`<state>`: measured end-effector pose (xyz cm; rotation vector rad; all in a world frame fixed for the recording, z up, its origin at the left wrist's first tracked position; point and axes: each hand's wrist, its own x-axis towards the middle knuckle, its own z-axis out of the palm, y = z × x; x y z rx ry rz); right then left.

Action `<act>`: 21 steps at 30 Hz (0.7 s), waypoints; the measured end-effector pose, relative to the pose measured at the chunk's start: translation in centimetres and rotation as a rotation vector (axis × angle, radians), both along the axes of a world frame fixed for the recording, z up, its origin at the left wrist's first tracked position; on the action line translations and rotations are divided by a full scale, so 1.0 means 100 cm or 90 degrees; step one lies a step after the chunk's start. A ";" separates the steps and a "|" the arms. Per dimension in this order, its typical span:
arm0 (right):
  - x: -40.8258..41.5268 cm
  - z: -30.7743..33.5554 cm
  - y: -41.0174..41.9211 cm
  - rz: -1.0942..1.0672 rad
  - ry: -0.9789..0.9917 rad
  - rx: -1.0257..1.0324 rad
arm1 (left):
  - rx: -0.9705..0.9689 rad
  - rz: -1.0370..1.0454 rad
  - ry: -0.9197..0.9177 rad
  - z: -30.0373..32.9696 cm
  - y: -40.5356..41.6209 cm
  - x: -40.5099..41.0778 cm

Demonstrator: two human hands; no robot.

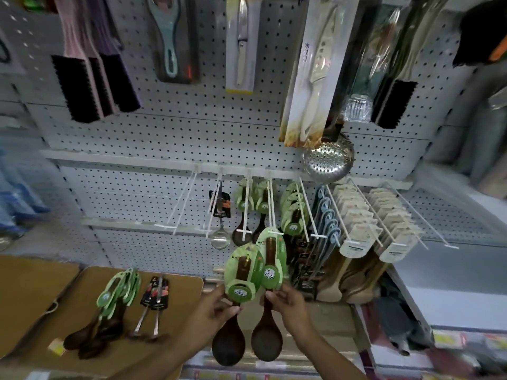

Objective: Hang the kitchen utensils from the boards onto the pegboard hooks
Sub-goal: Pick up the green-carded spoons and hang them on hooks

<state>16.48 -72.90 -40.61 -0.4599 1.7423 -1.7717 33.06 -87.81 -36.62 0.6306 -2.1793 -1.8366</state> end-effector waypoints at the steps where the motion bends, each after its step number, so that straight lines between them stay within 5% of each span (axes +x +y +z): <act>1: -0.001 -0.001 -0.002 0.002 -0.006 0.001 | -0.002 0.002 -0.001 -0.001 0.001 -0.001; 21: -0.088 0.007 -0.081 -0.020 -0.032 0.016 | 0.046 0.079 -0.050 -0.005 -0.010 0.001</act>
